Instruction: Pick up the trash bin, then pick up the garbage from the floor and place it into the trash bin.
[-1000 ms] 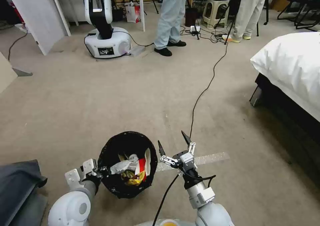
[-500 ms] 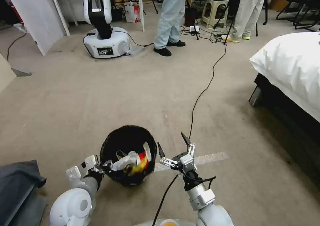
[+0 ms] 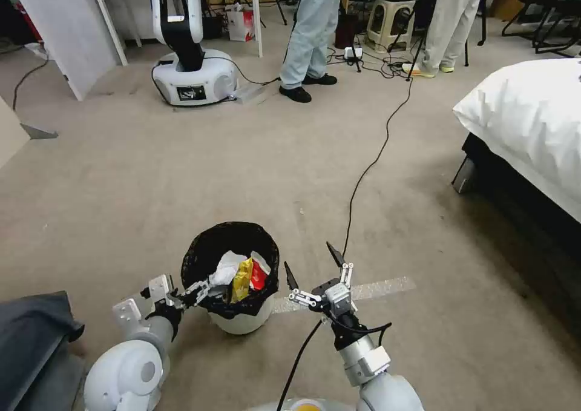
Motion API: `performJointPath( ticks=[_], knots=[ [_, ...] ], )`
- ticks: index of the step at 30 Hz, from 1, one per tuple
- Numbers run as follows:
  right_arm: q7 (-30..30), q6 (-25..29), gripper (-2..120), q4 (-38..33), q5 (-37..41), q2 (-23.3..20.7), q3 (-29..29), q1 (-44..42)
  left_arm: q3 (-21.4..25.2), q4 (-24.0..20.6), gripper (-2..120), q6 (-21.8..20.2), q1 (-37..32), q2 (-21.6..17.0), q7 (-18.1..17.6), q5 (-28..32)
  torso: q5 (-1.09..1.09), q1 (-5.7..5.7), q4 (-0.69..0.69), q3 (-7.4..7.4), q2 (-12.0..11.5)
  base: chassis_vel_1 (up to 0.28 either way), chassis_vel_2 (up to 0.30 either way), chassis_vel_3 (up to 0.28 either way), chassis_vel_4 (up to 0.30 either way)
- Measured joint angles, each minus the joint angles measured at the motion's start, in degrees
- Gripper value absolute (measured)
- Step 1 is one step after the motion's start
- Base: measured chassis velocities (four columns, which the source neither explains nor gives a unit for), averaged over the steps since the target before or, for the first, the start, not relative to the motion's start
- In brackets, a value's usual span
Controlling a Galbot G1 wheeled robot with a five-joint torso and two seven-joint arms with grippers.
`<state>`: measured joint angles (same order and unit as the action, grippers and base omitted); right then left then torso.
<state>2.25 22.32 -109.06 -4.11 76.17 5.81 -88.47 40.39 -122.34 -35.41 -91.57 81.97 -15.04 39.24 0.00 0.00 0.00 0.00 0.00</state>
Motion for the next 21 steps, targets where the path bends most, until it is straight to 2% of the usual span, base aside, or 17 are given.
performJointPath(
  ticks=[3, 5, 7, 8, 9, 10, 11, 12, 14, 15, 18, 19, 21],
  knots=[
    [-0.02, 0.03, 100, -0.01, -0.04, -0.02, 0.0, -0.11, 0.14, -0.36, 100, 0.73, -0.28, -0.1, 0.57, -0.9, 0.0, 0.0, 0.0, 0.0, 0.0, 0.0, 0.0, 0.0, 0.0],
    [0.23, 0.06, 100, -0.04, -0.06, 0.02, -0.01, -0.16, 0.02, -1.48, 100, 3.09, -1.16, -0.08, 1.87, -3.61, 0.01, 0.0, 0.0, 0.0, 0.0, 0.0, 0.0, 0.0, 0.0],
    [0.23, 0.06, 100, -0.04, -0.06, 0.02, -0.01, -0.16, 0.02, -1.48, 100, 3.09, -1.16, -0.08, 1.87, -3.61, 0.01, 0.0, 0.0, 0.0, 0.0, 0.0, 0.0, 0.0, 0.0],
    [0.5, 0.06, 100, -0.04, -0.04, 0.09, 0.0, -0.16, -0.1, -1.96, 100, 4.35, -1.57, -0.06, 2.64, -5.16, 0.01, 0.0, 0.01, 0.0, 0.0, 0.0, 0.0, 0.0, 0.0],
    [1.59, 0.03, 100, -0.56, 0.25, 0.49, 0.23, -0.12, -0.49, -3.47, 100, 8.89, -3.08, -0.01, 5.58, -11.03, 0.03, 0.0, 0.04, 0.0, 0.0, 0.0, 0.0, 0.0, 0.0],
    [1.59, 0.03, 100, -0.56, 0.25, 0.49, 0.23, -0.12, -0.49, -3.47, 100, 8.89, -3.08, -0.01, 5.58, -11.03, 0.03, 0.0, 0.04, 0.0, 0.0, 0.0, 0.0, 0.0, 0.0],
    [2.68, -0.17, 100, -1.79, 0.53, 1.19, 0.69, -0.02, -0.92, -4.76, 100, 14.81, -4.68, 0.11, 8.52, -17.97, 0.0, 0.0, 0.03, 0.0, 0.0, 0.0, 0.0, 0.0, 0.0],
    [3.49, -0.44, 100, -2.6, 0.57, 1.67, 1.04, 0.0, -1.25, -5.4, 100, 18.58, -5.64, 0.3, 9.9, -22.34, -0.02, 0.0, 0.02, 0.0, 0.0, 0.0, 0.0, 0.0, 0.0],
    [5.11, -1.04, 100, -3.81, 0.34, 2.5, 1.7, -0.1, -1.9, -6.01, 100, 23.99, -6.97, 0.82, 10.91, -27.96, -0.07, 0.0, 0.02, 0.0, 0.0, 0.0, 0.0, 0.0, 0.0],
    [5.11, -1.04, 100, -3.81, 0.34, 2.5, 1.7, -0.1, -1.9, -6.01, 100, 23.99, -6.97, 0.82, 10.91, -27.96, -0.07, 0.0, 0.02, 0.0, 0.0, 0.0, 0.0, 0.0, 0.0],
    [6.61, -1.56, 100, -5.15, -0.32, 3.62, 3.22, -0.66, -2.74, -6.37, 100, 30.25, -9.29, 1.79, 11.31, -34.09, -0.06, 0.0, 0.02, 0.0, 0.0, 0.0, 0.0, 0.0, 0.0],
    [6.61, -1.56, 100, -5.15, -0.32, 3.62, 3.22, -0.66, -2.74, -6.37, 100, 30.25, -9.29, 1.79, 11.31, -34.09, -0.06, 0.0, 0.02, 0.0, 0.0, 0.0, 0.0, 0.0, 0.0],
    [6.64, -1.45, 100, -5.45, -1.0, 4.1, 3.92, -1.01, -3.22, -6.05, 100, 33.52, -10.64, 2.21, 11.32, -36.11, -0.05, 0.0, 0.02, 0.0, 0.0, 0.0, 0.0, 0.0, 0.0]
  ],
)
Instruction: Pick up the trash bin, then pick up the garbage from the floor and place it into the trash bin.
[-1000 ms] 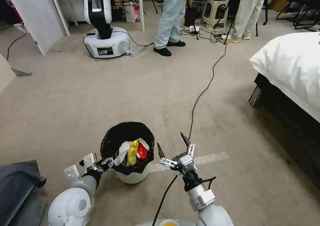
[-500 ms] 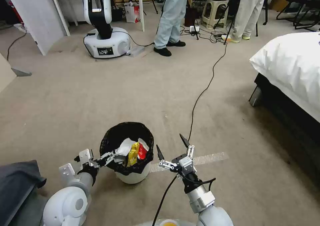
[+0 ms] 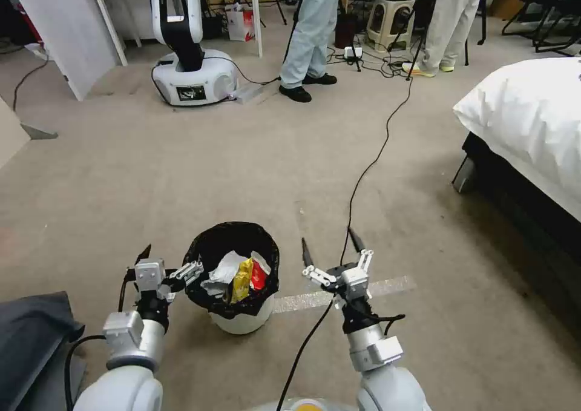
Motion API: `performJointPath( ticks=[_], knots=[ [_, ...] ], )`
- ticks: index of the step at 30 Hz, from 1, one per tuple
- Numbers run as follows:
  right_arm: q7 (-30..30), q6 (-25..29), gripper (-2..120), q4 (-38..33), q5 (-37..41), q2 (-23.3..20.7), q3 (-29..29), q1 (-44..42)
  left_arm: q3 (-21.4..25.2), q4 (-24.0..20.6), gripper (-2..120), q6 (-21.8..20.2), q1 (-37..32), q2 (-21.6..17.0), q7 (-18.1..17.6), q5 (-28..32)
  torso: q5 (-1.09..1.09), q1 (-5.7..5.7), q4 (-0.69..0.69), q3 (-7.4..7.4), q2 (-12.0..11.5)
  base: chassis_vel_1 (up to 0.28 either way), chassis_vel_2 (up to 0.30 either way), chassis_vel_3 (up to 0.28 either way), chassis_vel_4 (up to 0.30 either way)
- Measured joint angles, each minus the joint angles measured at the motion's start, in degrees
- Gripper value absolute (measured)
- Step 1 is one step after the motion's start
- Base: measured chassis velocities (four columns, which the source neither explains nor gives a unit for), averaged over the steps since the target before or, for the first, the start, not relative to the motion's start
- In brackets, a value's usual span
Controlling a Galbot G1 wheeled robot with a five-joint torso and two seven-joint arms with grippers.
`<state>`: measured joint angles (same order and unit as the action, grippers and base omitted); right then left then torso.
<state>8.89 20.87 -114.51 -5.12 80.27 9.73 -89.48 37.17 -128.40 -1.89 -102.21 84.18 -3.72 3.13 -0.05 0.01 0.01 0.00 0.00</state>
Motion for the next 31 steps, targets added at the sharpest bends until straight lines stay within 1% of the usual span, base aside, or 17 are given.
performJointPath(
  ticks=[1, 2, 5, 6, 8, 31],
  knots=[
    [0.0, 0.05, 100, -0.12, -0.23, 0.18, 0.13, -0.19, -0.17, 0.64, 100, 1.81, -0.63, 0.23, 0.0, -0.76, 0.01, 0.0, -0.01, 0.0, 0.0, 0.0, 0.0, 0.0, 0.0],
    [0.0, 0.05, 100, -0.12, -0.23, 0.18, 0.13, -0.19, -0.17, 0.64, 100, 1.81, -0.63, 0.23, 0.0, -0.76, 0.01, 0.0, -0.01, 0.0, 0.0, 0.0, 0.0, 0.0, 0.0],
    [0.0, 0.16, 100, -0.26, -1.1, 0.72, 0.24, -0.75, -0.23, 3.08, 100, 7.65, -2.04, 0.72, -0.11, -3.15, 0.04, 0.0, 0.0, 0.0, -0.01, 0.0, 0.0, 0.0, 0.0],
    [0.0, 0.16, 100, -0.26, -1.1, 0.72, 0.24, -0.75, -0.23, 3.08, 100, 7.65, -2.04, 0.72, -0.11, -3.15, 0.04, 0.0, 0.0, 0.0, -0.01, 0.0, 0.0, 0.0, 0.0],
    [0.02, 0.16, 100, -0.33, -1.69, 0.91, 0.3, -0.91, -0.4, 3.89, 100, 9.46, -2.94, 0.85, -0.28, -3.55, 0.07, 0.0, -0.02, 0.0, -0.01, 0.0, 0.0, 0.0, 0.0],
    [0.03, 0.15, 100, -0.34, -1.84, 0.88, 0.31, -0.93, -0.44, 4.12, 100, 9.28, -2.97, 0.85, -0.62, -3.12, 0.05, 0.0, 0.0, 0.0, 0.0, 0.0, 0.0, 0.0, 0.0]
  ],
)
